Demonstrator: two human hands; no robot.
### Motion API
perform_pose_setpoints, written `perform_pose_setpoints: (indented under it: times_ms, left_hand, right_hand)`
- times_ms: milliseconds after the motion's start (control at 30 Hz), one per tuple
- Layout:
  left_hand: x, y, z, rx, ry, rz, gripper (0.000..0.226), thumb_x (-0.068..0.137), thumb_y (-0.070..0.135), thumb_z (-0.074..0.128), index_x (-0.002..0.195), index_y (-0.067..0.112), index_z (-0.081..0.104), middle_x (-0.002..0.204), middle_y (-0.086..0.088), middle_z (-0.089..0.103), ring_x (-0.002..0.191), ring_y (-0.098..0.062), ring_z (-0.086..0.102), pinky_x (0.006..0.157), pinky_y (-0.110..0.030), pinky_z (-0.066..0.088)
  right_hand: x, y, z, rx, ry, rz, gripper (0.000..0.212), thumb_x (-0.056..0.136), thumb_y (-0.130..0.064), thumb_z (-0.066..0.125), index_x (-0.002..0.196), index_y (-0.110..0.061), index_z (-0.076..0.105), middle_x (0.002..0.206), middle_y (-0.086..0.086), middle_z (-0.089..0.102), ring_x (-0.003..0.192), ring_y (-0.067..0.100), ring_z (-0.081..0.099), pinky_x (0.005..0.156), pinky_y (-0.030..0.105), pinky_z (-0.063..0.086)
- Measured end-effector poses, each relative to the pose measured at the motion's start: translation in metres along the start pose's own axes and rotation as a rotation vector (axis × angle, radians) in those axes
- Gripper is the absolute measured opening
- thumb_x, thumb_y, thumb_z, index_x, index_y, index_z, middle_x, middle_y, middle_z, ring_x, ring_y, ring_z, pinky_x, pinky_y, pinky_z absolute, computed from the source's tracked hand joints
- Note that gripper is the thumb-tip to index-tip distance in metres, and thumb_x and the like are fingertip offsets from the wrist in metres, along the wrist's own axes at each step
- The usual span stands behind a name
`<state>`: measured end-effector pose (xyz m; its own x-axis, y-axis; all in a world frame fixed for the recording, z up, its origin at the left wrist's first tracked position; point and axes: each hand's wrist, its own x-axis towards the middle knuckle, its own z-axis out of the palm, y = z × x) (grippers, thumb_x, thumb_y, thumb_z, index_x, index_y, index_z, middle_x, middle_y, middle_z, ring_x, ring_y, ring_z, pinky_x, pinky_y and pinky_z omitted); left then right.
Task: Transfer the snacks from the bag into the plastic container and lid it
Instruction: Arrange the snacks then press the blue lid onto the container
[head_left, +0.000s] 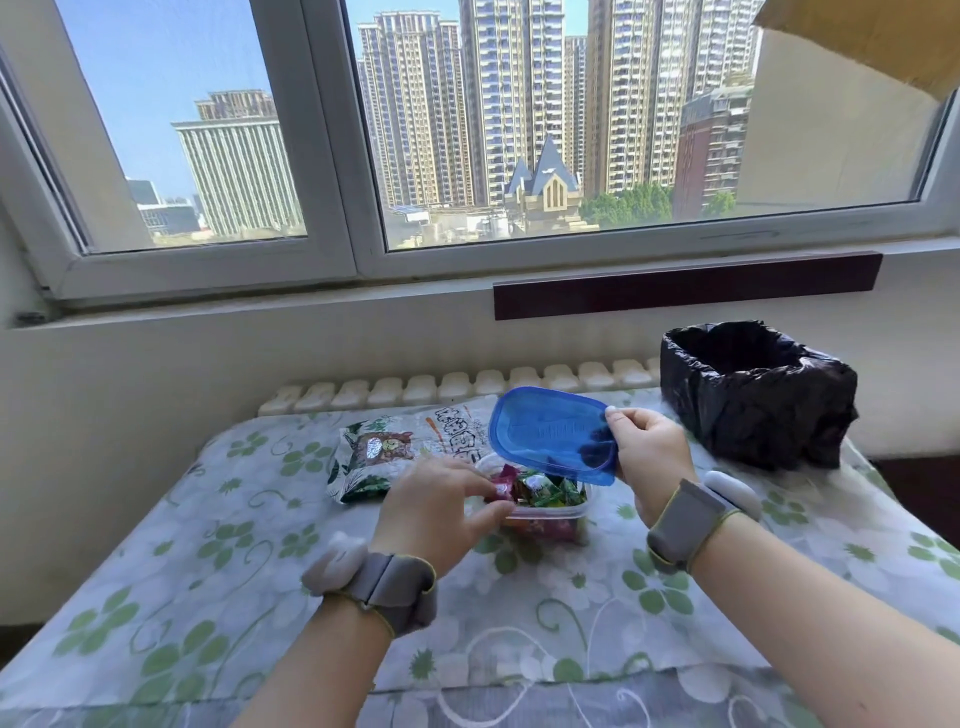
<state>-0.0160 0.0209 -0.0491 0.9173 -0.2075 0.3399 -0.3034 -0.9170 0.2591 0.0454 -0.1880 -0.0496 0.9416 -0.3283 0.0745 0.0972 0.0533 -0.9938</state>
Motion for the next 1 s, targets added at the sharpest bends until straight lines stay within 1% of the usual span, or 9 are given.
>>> perform_pose_setpoints:
  times_ms: [100, 200, 300, 367, 467, 567, 667, 833, 1000]
  left_hand:
    - [-0.003, 0.004, 0.006, 0.087, -0.081, 0.072, 0.062, 0.076, 0.067, 0.035, 0.121, 0.033, 0.062, 0.127, 0.014, 0.061, 0.131, -0.009, 0.041, 0.11, -0.034, 0.028]
    - [-0.004, 0.004, 0.008, 0.096, -0.052, 0.093, 0.067, 0.075, 0.069, 0.032, 0.125, 0.032, 0.059, 0.131, 0.015, 0.059, 0.133, -0.01, 0.039, 0.112, -0.034, 0.026]
    - [-0.005, 0.003, 0.002, -0.015, 0.054, 0.046, 0.067, 0.075, 0.069, 0.05, 0.128, 0.028, 0.055, 0.131, 0.012, 0.055, 0.126, -0.01, 0.045, 0.107, -0.027, 0.032]
    - [-0.004, 0.004, -0.002, -0.095, 0.079, -0.038, 0.078, 0.072, 0.062, 0.064, 0.137, 0.024, 0.042, 0.138, 0.008, 0.046, 0.128, -0.011, 0.04, 0.107, -0.025, 0.03]
    - [-0.002, 0.005, -0.003, -0.155, -0.018, -0.093, 0.101, 0.067, 0.063, 0.068, 0.147, 0.023, 0.021, 0.151, 0.006, 0.029, 0.139, -0.01, 0.026, 0.114, -0.026, 0.021]
    - [0.001, 0.004, 0.0, -0.201, -0.106, -0.082, 0.108, 0.067, 0.065, 0.067, 0.15, 0.025, 0.01, 0.157, 0.008, 0.018, 0.144, -0.008, 0.015, 0.115, -0.024, 0.012]
    - [0.001, 0.005, 0.003, -0.235, -0.101, -0.089, 0.102, 0.069, 0.066, 0.063, 0.149, 0.025, 0.014, 0.157, 0.008, 0.021, 0.144, -0.008, 0.016, 0.115, -0.023, 0.013]
    - [-0.001, 0.007, 0.006, -0.249, -0.051, -0.066, 0.08, 0.076, 0.064, 0.057, 0.143, 0.029, 0.031, 0.143, 0.008, 0.042, 0.131, -0.007, 0.035, 0.105, -0.024, 0.029]
    - [-0.005, 0.002, 0.007, -0.224, -0.022, -0.061, 0.074, 0.077, 0.065, 0.056, 0.14, 0.03, 0.037, 0.139, 0.011, 0.047, 0.129, -0.007, 0.039, 0.105, -0.024, 0.032]
  right_hand:
    - [-0.001, 0.002, 0.002, -0.008, 0.0, 0.029, 0.018, 0.083, -0.028, 0.058, 0.069, -0.018, 0.063, 0.087, 0.02, 0.07, 0.084, 0.045, 0.067, 0.077, 0.059, 0.055]
    - [-0.001, 0.003, 0.004, -0.046, 0.007, 0.02, 0.02, 0.081, -0.031, 0.059, 0.066, -0.018, 0.063, 0.079, 0.013, 0.069, 0.083, 0.043, 0.067, 0.077, 0.058, 0.055]
    - [0.0, 0.003, 0.003, -0.113, 0.018, -0.003, 0.022, 0.082, -0.029, 0.059, 0.064, -0.017, 0.062, 0.069, 0.006, 0.065, 0.079, 0.037, 0.066, 0.077, 0.053, 0.056]
    - [0.001, 0.002, 0.004, -0.153, 0.025, -0.018, 0.019, 0.082, -0.027, 0.061, 0.067, -0.016, 0.064, 0.069, 0.004, 0.065, 0.076, 0.034, 0.065, 0.075, 0.046, 0.055]
    - [0.001, 0.0, 0.005, -0.255, 0.026, -0.073, 0.013, 0.082, -0.021, 0.063, 0.075, -0.012, 0.067, 0.069, 0.004, 0.064, 0.071, 0.024, 0.059, 0.07, 0.037, 0.051]
    - [-0.002, -0.002, 0.005, -0.389, 0.021, -0.126, 0.013, 0.083, -0.019, 0.061, 0.071, -0.015, 0.064, 0.071, 0.005, 0.063, 0.07, 0.022, 0.056, 0.062, 0.028, 0.044]
    - [-0.005, -0.003, 0.002, -0.515, 0.017, -0.138, 0.016, 0.084, -0.02, 0.058, 0.07, -0.015, 0.063, 0.07, 0.004, 0.062, 0.069, 0.022, 0.055, 0.055, 0.026, 0.037]
    - [-0.007, 0.005, 0.001, -0.563, 0.005, -0.125, 0.017, 0.083, -0.02, 0.056, 0.071, -0.013, 0.066, 0.068, 0.005, 0.063, 0.069, 0.026, 0.058, 0.065, 0.033, 0.047]
    - [-0.013, 0.005, 0.003, -0.597, -0.019, -0.146, 0.018, 0.082, -0.019, 0.056, 0.068, -0.013, 0.065, 0.064, 0.005, 0.063, 0.067, 0.026, 0.06, 0.064, 0.033, 0.048]
